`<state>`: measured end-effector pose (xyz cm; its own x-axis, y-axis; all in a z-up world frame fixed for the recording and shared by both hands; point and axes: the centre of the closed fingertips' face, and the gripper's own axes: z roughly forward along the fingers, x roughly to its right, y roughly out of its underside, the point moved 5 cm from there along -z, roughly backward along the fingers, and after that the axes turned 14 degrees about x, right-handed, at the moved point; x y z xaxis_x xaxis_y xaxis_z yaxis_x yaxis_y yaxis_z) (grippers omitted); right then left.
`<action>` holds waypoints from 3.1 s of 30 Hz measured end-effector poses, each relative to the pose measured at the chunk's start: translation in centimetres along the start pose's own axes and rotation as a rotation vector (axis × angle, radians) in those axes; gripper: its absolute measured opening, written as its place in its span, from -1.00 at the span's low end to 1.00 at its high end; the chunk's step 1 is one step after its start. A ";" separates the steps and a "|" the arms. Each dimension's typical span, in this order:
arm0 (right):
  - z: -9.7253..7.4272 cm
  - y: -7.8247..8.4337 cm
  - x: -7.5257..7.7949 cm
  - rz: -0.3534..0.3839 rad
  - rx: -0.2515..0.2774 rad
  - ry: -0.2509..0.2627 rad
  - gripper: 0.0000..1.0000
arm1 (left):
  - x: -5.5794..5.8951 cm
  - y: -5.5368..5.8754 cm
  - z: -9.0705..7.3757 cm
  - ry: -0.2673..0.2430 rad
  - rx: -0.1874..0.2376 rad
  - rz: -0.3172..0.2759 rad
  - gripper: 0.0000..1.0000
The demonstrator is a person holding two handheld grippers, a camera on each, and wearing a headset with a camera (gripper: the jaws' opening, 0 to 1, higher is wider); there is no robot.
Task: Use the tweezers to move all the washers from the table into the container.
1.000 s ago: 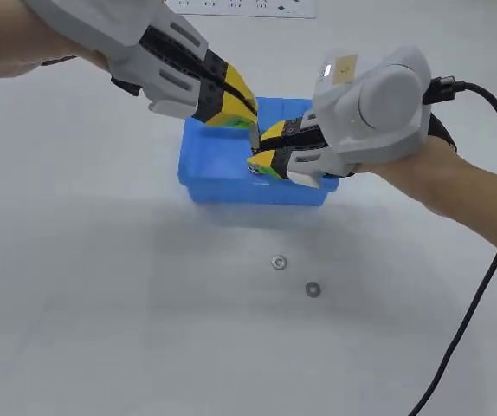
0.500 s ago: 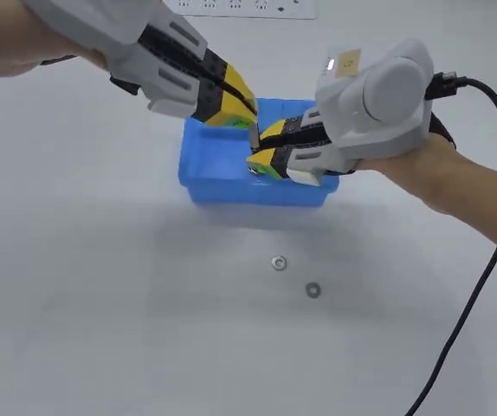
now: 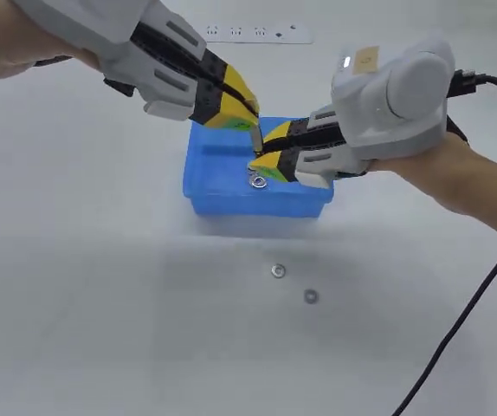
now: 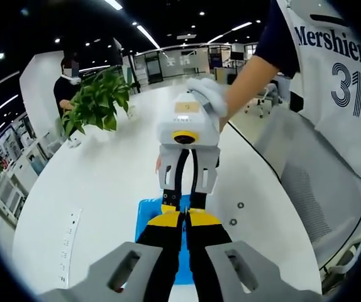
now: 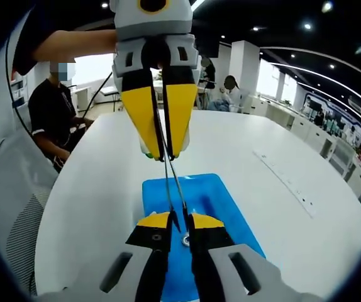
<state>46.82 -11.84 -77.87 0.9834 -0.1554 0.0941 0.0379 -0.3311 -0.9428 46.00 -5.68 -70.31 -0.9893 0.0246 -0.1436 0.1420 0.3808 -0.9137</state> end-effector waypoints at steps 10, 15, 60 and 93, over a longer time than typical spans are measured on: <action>-2.1 -1.1 -2.7 -0.028 0.010 -0.044 -0.76 | 2.5 -1.9 0.4 0.013 -0.002 0.015 -0.89; -3.0 -0.9 -4.2 -0.033 0.004 -0.068 -0.76 | 4.4 -2.3 1.2 0.014 0.004 0.001 -0.89; -2.5 5.5 -9.2 0.084 -0.045 -0.181 -0.74 | 9.4 2.2 4.8 -0.002 -0.019 -0.135 -0.88; -3.1 5.8 -9.1 0.103 -0.035 -0.153 -0.78 | 9.3 1.8 5.2 0.013 -0.002 -0.135 -0.89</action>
<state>37.58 -15.23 -83.26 0.9974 -0.0479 -0.0545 -0.0679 -0.3535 -0.9330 37.21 -9.54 -75.30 -0.9998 -0.0149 -0.0149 0.0080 0.3834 -0.9236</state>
